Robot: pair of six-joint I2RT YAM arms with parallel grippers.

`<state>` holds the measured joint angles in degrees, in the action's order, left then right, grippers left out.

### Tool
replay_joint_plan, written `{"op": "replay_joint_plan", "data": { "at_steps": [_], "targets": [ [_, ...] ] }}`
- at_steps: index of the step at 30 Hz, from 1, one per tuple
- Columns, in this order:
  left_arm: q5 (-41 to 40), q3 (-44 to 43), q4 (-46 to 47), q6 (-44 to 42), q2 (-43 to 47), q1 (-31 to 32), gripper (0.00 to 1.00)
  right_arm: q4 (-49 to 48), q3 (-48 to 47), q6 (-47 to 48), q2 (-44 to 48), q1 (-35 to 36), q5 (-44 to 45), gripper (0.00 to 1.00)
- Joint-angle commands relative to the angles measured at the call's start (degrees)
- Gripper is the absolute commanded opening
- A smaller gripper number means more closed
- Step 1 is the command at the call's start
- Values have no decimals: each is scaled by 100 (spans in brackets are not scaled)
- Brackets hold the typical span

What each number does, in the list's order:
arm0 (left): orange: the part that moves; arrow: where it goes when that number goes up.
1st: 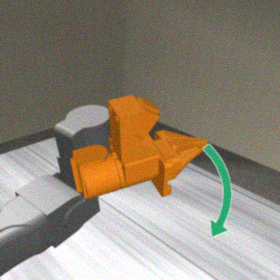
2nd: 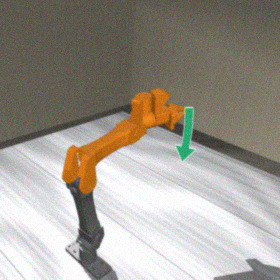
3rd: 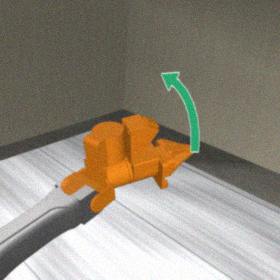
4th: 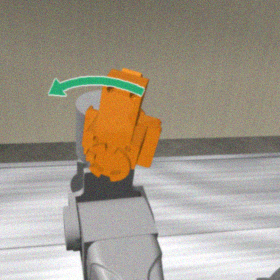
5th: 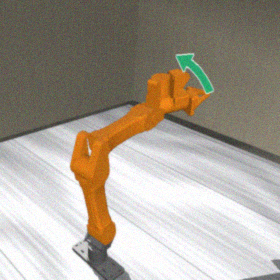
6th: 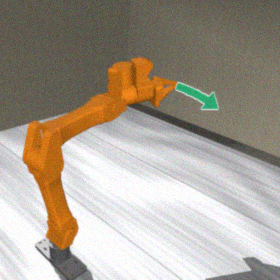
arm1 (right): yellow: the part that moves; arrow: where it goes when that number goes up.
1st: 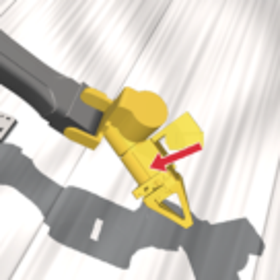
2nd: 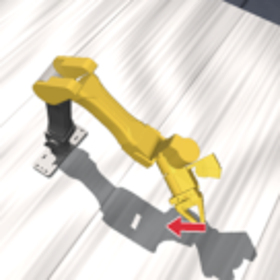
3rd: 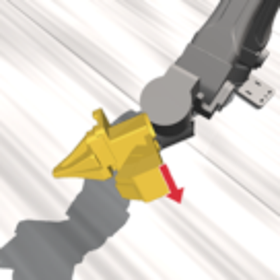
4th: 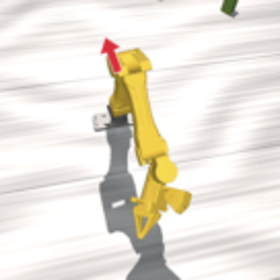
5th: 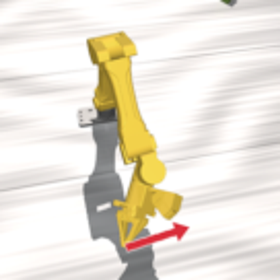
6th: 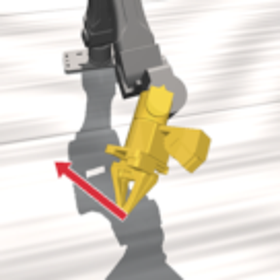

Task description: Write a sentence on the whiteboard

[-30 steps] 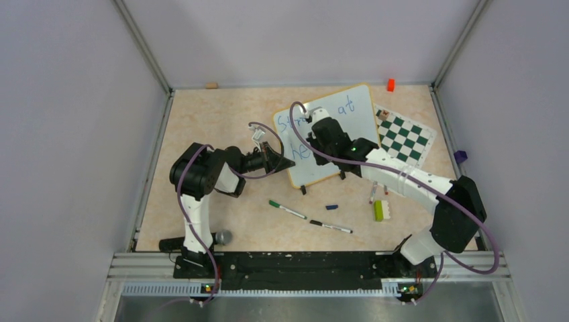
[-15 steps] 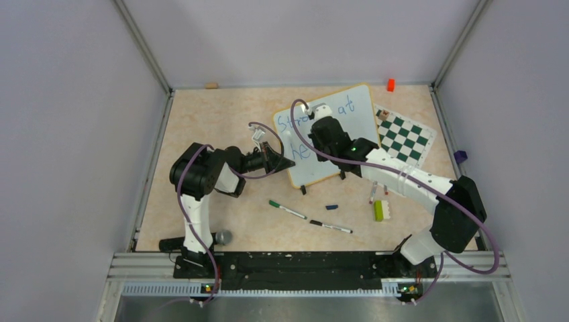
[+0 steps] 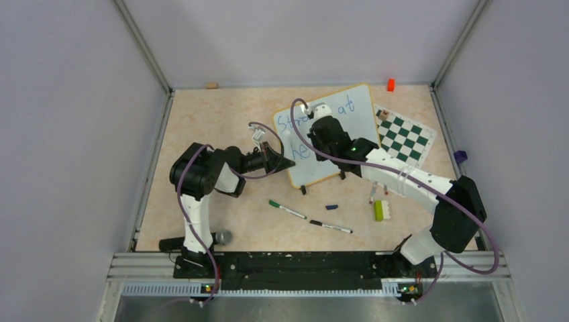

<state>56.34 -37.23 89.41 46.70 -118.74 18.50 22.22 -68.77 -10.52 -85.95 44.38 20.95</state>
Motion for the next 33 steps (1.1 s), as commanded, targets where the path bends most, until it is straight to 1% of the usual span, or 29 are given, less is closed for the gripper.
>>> {"op": "replay_joint_plan", "data": {
  "at_steps": [1,9,20,33],
  "targets": [
    [538,-1,341,-397,44,214,0,-198,-283,24,-7,-61,-228,0],
    [542,7,341,-394,52,209,0,25,-311,69,-36,-63,-552,0],
    [543,14,341,-397,54,212,0,376,-249,78,-80,-62,-584,0],
    [538,12,341,-398,54,212,0,599,-282,109,-83,-59,-51,0]
  ]
}}
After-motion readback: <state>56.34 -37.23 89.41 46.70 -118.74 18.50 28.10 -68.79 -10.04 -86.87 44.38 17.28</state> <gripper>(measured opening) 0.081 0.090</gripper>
